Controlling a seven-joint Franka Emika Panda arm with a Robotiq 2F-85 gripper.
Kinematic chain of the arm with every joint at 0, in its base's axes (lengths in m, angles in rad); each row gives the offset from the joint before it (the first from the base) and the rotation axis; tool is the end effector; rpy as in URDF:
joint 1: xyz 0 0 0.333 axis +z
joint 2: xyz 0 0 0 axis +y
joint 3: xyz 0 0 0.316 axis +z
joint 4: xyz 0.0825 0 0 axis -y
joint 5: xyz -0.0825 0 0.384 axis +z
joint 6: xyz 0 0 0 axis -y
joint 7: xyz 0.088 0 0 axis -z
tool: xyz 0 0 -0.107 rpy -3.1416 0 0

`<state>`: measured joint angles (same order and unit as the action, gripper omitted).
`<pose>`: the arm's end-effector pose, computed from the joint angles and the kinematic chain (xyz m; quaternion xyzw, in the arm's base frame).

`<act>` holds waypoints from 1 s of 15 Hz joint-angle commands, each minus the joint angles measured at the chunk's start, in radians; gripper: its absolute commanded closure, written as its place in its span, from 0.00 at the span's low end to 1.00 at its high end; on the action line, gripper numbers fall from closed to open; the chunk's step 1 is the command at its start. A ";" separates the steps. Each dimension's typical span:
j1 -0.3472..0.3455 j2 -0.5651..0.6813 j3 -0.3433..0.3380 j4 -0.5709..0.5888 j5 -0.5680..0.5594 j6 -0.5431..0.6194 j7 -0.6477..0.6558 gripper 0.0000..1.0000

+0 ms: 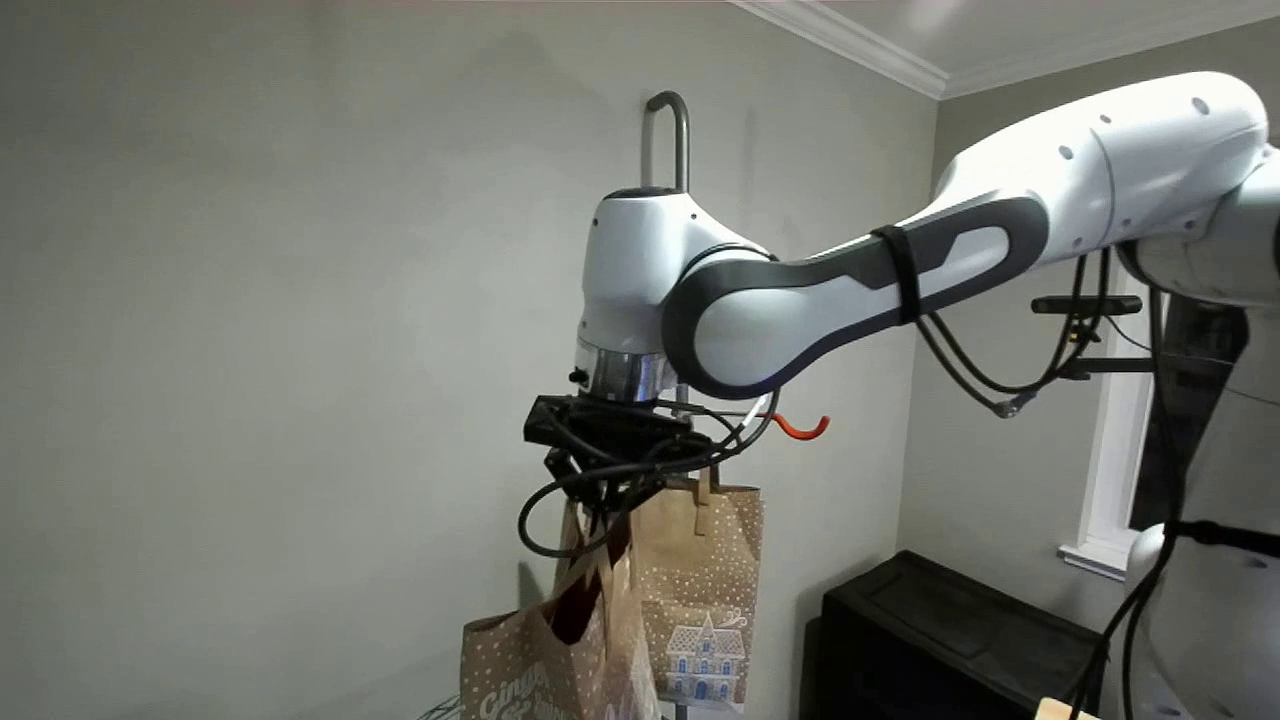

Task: Remove the paper bags from the stand and put them on the topmost shelf of the rack.

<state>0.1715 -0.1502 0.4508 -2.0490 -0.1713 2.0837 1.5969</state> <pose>0.4329 0.3119 0.5162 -0.8914 0.4316 -0.1358 0.0254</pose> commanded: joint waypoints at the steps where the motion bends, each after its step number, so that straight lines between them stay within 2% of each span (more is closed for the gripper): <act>1: 0.036 0.131 -0.049 0.111 -0.076 0.019 -0.176 0.97; 8: 0.091 0.228 -0.118 0.211 -0.089 0.060 -0.538 0.98; 15: 0.142 0.284 -0.121 0.259 -0.014 0.170 -0.866 0.98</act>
<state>0.2907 0.1021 0.3370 -1.8219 -0.2347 2.2090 0.8757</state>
